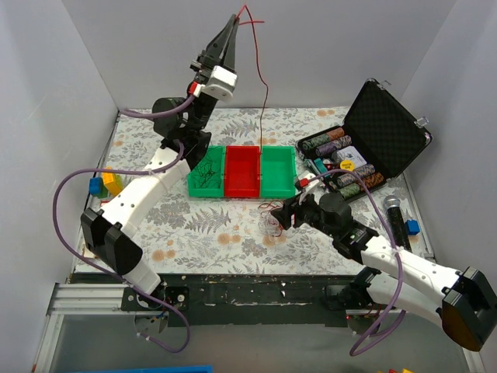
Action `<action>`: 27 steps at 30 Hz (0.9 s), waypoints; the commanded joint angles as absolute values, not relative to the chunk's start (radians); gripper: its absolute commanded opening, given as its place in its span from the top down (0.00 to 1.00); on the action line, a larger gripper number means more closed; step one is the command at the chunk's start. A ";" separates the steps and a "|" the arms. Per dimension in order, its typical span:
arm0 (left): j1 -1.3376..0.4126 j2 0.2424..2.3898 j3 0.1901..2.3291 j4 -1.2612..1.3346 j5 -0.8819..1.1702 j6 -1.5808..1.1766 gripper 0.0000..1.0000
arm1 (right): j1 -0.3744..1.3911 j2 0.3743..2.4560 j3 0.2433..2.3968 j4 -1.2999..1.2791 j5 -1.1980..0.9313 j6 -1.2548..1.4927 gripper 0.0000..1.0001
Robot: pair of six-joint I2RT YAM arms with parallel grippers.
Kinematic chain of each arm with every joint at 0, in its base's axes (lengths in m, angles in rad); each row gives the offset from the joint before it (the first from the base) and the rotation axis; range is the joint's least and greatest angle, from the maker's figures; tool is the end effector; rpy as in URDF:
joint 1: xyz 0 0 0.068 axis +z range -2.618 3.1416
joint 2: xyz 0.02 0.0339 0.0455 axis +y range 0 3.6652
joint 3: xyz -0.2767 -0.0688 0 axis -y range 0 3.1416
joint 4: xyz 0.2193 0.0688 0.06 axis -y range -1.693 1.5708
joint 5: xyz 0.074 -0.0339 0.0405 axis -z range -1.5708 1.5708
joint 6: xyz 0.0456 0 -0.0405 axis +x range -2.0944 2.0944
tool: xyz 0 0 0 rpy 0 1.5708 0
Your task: Untangle the cables
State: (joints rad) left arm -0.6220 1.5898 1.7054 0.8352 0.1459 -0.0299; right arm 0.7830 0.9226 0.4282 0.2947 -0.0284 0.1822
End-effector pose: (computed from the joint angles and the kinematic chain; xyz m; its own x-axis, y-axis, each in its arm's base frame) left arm 0.2443 -0.1833 0.5720 0.6419 -0.4966 -0.5843 0.6646 0.7403 0.1009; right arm 0.1349 0.1361 0.2591 -0.2696 -0.0128 -0.9629 -0.6874 0.7028 0.1831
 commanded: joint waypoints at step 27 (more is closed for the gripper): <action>-0.598 1.490 1.115 0.835 0.015 0.028 1.00 | 0.781 0.876 0.377 0.337 0.026 0.203 0.34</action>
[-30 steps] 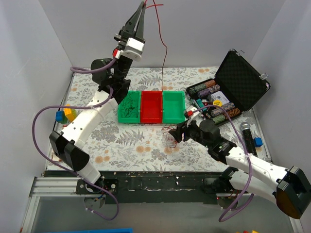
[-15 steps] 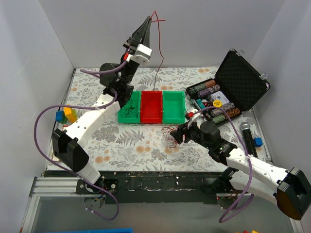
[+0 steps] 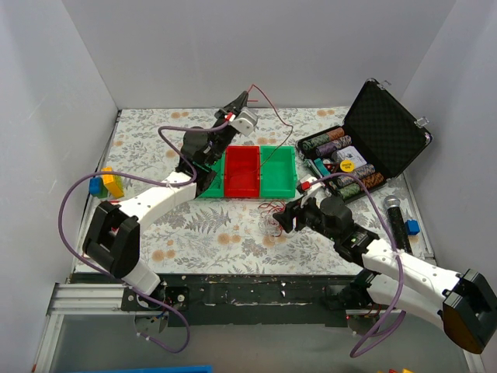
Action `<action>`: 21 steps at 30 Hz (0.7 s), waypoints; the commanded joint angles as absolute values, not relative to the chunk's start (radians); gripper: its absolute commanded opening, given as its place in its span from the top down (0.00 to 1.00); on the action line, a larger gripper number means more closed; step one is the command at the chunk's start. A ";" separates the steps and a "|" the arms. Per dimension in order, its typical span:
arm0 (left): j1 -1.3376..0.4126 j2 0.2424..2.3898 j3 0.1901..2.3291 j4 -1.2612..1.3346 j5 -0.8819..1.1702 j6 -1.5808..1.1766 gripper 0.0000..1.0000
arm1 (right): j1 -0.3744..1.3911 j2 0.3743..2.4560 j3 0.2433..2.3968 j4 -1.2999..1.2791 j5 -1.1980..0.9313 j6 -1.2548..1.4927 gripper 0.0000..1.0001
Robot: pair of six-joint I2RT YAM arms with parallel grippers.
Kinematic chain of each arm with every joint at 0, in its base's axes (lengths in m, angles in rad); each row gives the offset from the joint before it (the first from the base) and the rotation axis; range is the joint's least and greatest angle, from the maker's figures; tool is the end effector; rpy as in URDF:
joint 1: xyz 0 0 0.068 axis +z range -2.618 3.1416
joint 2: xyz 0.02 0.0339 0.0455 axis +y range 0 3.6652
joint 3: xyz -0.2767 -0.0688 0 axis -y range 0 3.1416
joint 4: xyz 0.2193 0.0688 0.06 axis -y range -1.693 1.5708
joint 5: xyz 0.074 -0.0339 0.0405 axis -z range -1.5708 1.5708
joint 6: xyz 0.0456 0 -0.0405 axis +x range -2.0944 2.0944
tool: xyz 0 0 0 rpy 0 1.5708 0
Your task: Untangle the cables
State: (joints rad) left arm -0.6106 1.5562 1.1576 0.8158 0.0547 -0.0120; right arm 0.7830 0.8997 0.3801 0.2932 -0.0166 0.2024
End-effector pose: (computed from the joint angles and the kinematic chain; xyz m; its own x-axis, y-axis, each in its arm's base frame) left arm 0.2858 -0.2031 0.4088 0.3246 -0.2418 -0.9144 0.6174 0.7866 0.0112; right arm 0.1303 0.1308 0.2465 -0.2999 -0.0149 -0.9538 -0.6702 0.7149 0.1995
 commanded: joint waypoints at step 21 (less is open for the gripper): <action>-0.540 1.175 0.917 0.548 -0.060 0.123 1.00 | 0.759 0.925 0.388 0.356 0.031 0.202 0.35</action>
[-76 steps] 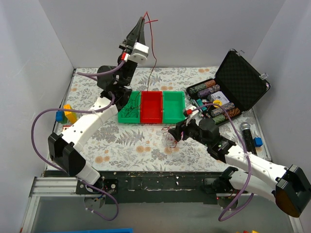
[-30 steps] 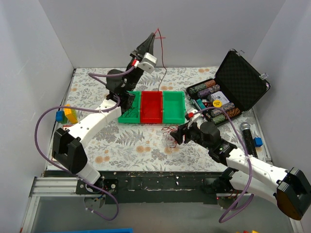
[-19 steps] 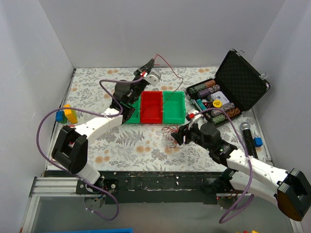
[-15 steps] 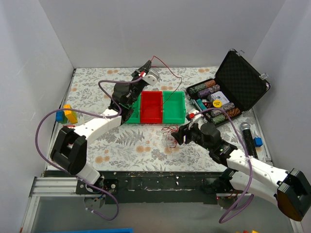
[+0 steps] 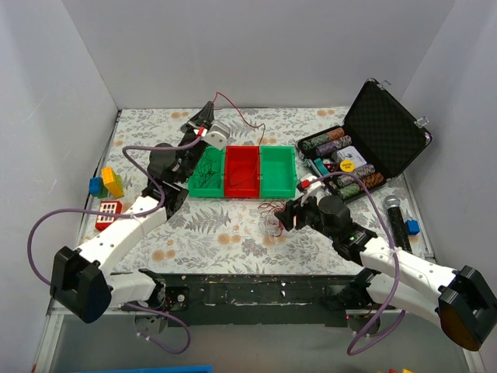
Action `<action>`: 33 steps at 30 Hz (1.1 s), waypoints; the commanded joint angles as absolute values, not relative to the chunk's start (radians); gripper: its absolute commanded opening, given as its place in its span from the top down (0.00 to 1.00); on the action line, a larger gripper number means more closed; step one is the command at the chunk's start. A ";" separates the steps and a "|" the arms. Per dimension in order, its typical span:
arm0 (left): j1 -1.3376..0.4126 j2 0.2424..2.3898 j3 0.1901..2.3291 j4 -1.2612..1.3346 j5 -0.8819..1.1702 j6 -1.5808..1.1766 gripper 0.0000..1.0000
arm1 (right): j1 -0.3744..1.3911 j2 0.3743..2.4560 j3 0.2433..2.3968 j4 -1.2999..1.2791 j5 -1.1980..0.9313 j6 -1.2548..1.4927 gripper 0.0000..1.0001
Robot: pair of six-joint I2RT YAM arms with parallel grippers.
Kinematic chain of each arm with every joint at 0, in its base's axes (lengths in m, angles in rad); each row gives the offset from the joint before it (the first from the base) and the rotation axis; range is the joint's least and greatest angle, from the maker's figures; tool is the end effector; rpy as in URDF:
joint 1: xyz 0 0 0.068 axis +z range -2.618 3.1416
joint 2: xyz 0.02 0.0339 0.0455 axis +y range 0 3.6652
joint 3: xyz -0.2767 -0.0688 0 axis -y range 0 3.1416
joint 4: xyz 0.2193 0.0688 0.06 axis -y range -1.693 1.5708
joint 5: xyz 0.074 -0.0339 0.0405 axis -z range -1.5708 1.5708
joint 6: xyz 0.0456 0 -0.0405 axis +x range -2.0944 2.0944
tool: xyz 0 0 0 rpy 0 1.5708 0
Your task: Untangle the cables
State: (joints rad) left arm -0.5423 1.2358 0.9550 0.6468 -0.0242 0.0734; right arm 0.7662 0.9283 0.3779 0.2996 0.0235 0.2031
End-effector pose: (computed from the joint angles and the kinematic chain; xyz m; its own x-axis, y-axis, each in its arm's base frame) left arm 0.2301 -0.1374 0.4145 0.3421 -0.1206 -0.9319 0.4728 0.8791 0.0598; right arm 0.1365 0.1298 0.2418 -0.3117 -0.0201 -0.9500 -0.6268 0.7557 0.1897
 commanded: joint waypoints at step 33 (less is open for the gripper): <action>-0.644 1.394 0.977 0.026 0.100 0.131 1.00 | 0.730 0.865 0.364 0.304 0.066 0.227 0.37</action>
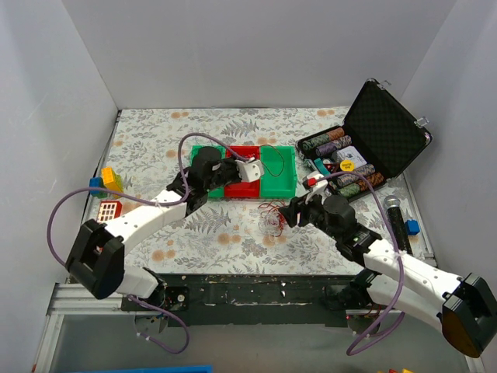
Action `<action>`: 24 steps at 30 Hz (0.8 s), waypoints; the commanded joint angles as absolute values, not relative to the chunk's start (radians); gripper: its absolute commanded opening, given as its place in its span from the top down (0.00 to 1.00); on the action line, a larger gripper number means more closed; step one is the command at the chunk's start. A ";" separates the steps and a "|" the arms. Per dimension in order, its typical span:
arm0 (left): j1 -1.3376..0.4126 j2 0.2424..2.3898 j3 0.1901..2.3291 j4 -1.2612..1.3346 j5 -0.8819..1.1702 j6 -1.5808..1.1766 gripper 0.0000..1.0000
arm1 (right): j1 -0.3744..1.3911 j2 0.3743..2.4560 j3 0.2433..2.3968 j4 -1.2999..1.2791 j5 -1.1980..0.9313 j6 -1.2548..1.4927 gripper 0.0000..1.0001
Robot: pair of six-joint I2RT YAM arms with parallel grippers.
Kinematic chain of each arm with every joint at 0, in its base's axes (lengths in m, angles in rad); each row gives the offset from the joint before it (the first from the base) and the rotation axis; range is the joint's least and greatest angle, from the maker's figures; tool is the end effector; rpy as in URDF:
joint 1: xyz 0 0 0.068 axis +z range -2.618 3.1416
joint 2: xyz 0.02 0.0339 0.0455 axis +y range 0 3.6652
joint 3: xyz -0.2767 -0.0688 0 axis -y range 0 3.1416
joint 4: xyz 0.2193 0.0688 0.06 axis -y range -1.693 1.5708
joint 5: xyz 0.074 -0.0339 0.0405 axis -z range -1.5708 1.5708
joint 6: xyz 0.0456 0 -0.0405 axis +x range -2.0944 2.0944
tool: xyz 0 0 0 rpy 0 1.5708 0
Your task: Untangle the cables
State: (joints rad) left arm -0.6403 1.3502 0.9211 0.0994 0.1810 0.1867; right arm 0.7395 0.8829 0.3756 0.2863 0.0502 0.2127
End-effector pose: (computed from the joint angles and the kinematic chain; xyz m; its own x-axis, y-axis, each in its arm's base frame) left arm 0.2327 -0.1836 0.3083 -0.1207 0.3176 -0.9405 0.7599 0.6392 0.1184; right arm 0.1358 0.1208 0.2470 -0.2928 0.0183 -0.9560 -0.5884 0.7847 0.1952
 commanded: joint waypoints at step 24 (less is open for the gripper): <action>-0.604 1.726 1.224 0.006 0.014 -0.112 1.00 | 0.658 0.968 0.462 0.311 0.109 0.207 0.33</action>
